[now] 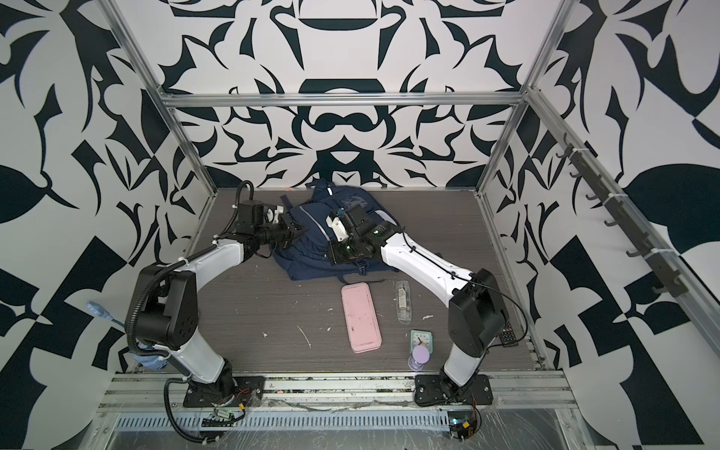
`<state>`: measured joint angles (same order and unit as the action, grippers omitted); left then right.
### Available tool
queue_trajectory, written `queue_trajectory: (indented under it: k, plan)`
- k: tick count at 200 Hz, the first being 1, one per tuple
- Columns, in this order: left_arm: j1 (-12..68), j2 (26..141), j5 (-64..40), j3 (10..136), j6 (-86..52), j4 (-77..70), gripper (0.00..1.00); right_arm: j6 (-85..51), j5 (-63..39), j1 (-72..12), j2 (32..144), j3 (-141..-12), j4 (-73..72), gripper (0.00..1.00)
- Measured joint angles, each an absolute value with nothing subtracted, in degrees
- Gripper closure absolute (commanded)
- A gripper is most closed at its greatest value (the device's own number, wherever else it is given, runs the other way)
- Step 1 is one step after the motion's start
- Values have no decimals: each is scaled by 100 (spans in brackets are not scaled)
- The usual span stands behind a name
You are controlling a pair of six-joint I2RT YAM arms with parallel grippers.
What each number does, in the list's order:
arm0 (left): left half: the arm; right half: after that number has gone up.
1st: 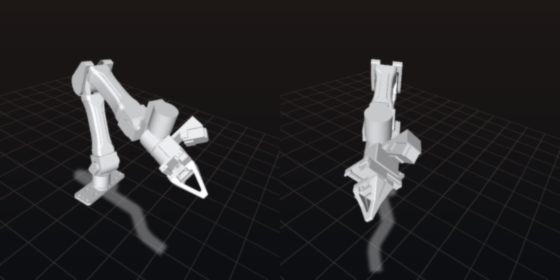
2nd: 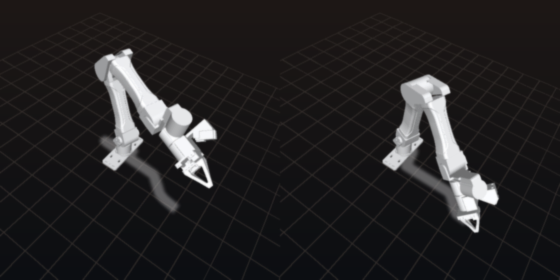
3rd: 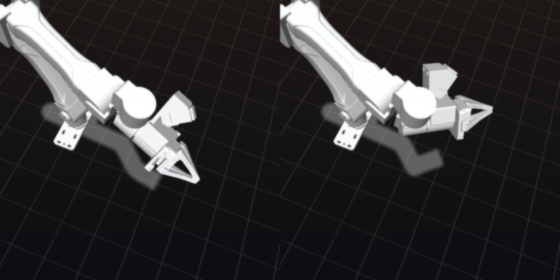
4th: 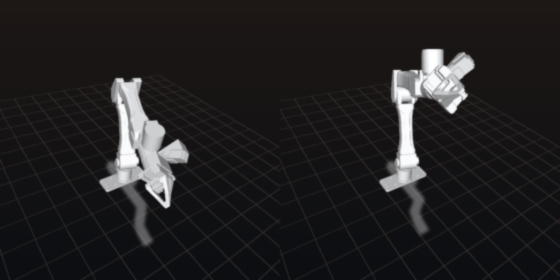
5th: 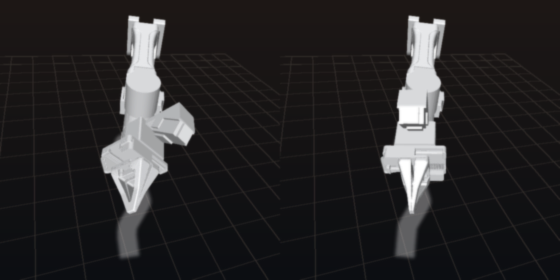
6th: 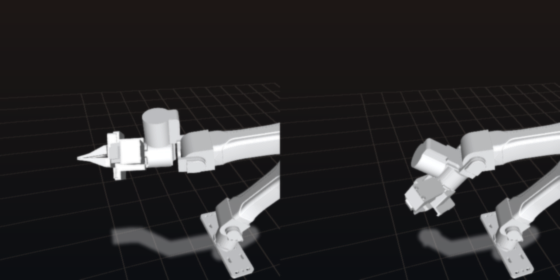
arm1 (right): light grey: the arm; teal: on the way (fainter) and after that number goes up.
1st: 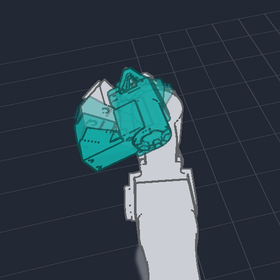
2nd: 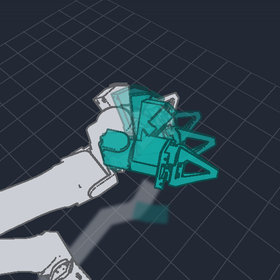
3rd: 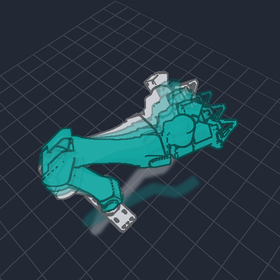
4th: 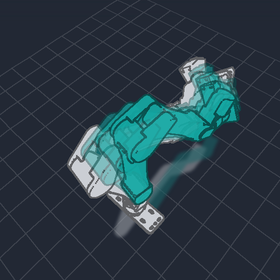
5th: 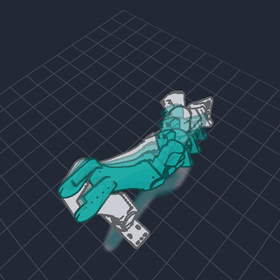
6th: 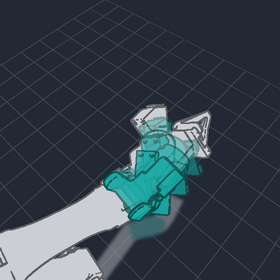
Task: Pack books, pencil case, and school supplies into a backpack
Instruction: Unzip the student bag at the top-center of the table.
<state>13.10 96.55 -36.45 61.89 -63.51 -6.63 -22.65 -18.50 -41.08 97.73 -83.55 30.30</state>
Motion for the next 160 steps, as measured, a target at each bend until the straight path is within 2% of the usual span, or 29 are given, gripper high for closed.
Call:
queue_trajectory:
  k: [91, 108, 138, 160]
  plan:
    - [1396, 9655, -3505, 6136, -6320, -709, 86, -2788, -2078, -4362, 10923, -9513, 2753, 100]
    - [1396, 9644, -3474, 6136, -6243, -701, 76, -2888, -2080, -4362, 11091, -9677, 2679, 100]
    - [1369, 9557, -3448, 6169, -5990, -502, 50, -2991, -2078, -4366, 11209, -9723, 2582, 100]
    - [1271, 9472, -3404, 6289, -5647, -134, 43, -3011, -2075, -4346, 11153, -9625, 2517, 100]
